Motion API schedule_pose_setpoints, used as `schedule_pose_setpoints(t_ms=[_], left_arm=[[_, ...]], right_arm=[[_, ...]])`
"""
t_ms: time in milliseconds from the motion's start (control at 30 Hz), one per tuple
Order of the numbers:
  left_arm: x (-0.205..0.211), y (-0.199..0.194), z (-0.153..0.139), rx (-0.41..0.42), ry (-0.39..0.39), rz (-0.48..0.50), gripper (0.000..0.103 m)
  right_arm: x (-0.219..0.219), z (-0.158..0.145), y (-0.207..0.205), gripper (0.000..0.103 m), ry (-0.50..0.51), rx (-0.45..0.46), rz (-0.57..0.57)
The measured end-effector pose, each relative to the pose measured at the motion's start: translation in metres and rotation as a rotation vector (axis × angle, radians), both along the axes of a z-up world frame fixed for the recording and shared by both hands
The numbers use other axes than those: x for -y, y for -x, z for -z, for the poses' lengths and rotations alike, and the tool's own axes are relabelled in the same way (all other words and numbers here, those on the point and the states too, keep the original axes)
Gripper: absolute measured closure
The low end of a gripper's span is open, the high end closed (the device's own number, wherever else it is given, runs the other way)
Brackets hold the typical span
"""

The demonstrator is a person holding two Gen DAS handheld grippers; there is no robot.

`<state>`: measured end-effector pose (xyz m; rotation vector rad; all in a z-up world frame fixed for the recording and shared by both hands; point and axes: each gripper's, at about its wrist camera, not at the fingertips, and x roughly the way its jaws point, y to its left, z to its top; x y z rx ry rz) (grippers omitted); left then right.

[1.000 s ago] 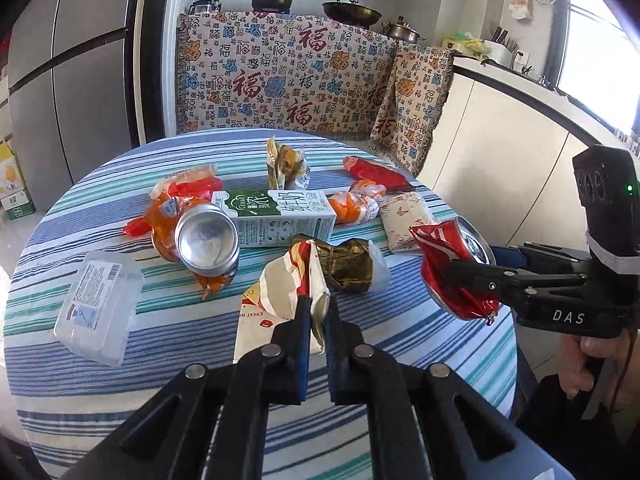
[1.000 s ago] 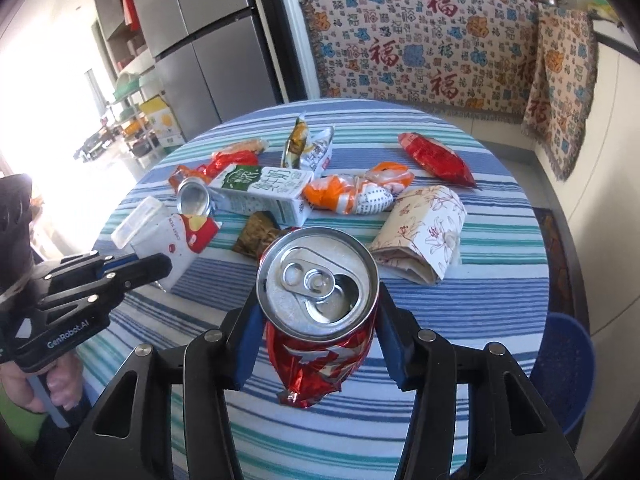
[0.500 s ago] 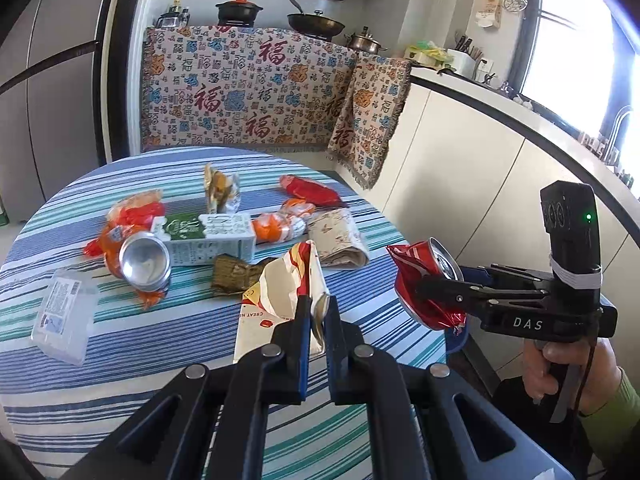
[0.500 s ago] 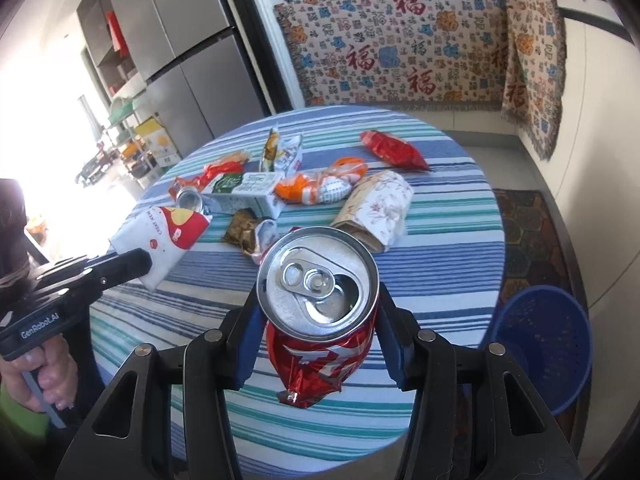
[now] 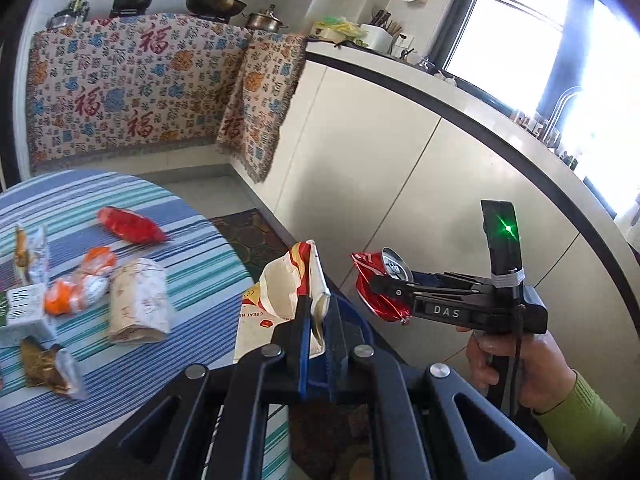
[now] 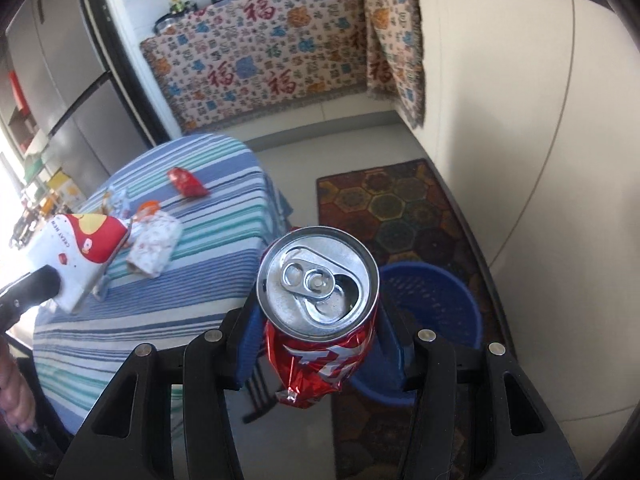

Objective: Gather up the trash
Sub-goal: 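Drop the red can into the blue wastebasket while the left gripper drops a wrapper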

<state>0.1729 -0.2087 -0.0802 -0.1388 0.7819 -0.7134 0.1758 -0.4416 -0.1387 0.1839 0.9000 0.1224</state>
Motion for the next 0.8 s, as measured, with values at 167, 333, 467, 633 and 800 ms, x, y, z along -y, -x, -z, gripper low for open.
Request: schedule_pose_setpoints(t_ms=[167,333,467,633,800], left_arm=[[0.058,-0.031,0.029,-0.074,0.003,0.053,0.096],[0.103,-0.050,0.064,-0.121,-0.032,0.086,0.096],[0.132,-0.060,0.085,-0.145,-0.054,0.112,0.096],[0.156,-0.069,0.106,-0.176,-0.069,0.121,0.096],[0.166,-0.072,0.120,-0.198,-0.072,0.125,0.096]], right_arm=[[0.044,0.021,-0.019,0.050,-0.006,-0.050,0.066],[0.072,0.046,-0.020,0.050,-0.027,-0.064,0.122],[0.083,0.050,-0.021,0.050,-0.021,-0.069,0.126],[0.101,0.058,-0.028,0.050,-0.065,-0.095,0.164],[0.105,0.061,-0.035,0.050,-0.073,-0.103,0.174]])
